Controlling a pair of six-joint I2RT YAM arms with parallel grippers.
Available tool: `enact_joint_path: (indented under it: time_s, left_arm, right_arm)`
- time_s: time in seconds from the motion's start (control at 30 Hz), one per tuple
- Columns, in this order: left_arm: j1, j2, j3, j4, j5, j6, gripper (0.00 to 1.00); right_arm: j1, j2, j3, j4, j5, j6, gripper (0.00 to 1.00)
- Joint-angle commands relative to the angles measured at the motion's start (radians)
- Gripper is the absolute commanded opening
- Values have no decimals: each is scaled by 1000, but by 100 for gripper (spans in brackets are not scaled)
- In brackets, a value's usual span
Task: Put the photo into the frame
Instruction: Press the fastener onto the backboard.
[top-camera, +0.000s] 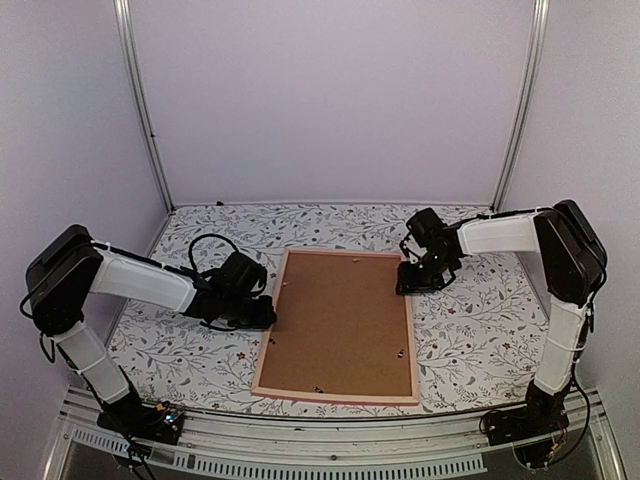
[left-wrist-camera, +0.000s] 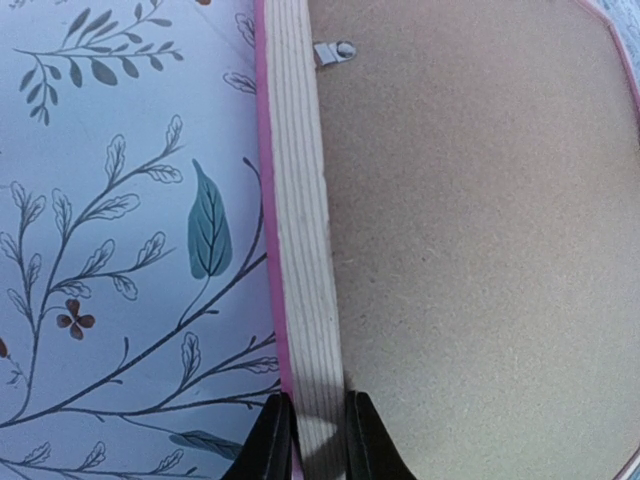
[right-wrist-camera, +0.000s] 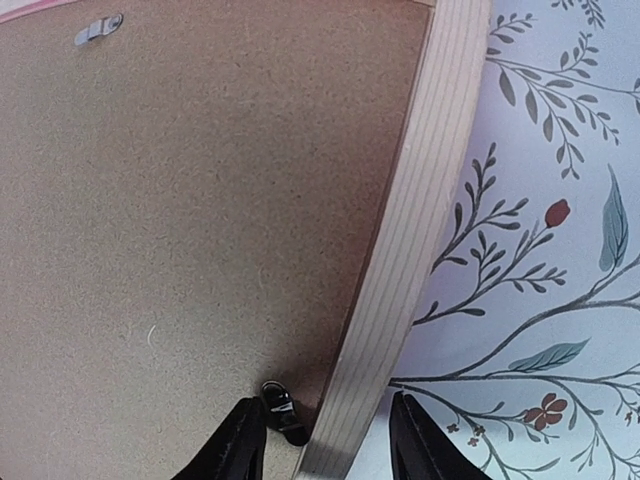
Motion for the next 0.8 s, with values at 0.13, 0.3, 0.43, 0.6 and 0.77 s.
enact_joint_path:
  time_s: [0.13,0.3,0.43,0.6,0.77]
  left_arm:
    - [-4,8,-25,-44,-18,21,4]
    - [-4,11,-25,-45,-20,23,4]
    - [-4,10,-23,-47,-24,26,3]
    - [-4,12,-22,-49,-26,29,3]
    - [-5,11,-22,-52,-25,29,3]
  right_arm:
    - [-54,11,-13,8,-78,-89,38]
    - [-63,29,-10,12,-101,-122,32]
    - [-79,33,-4,10,-135,-173,27]
    - [-109,38,11,4,-186,-236,23]
    - [-122,60,26,5,-225,-261,23]
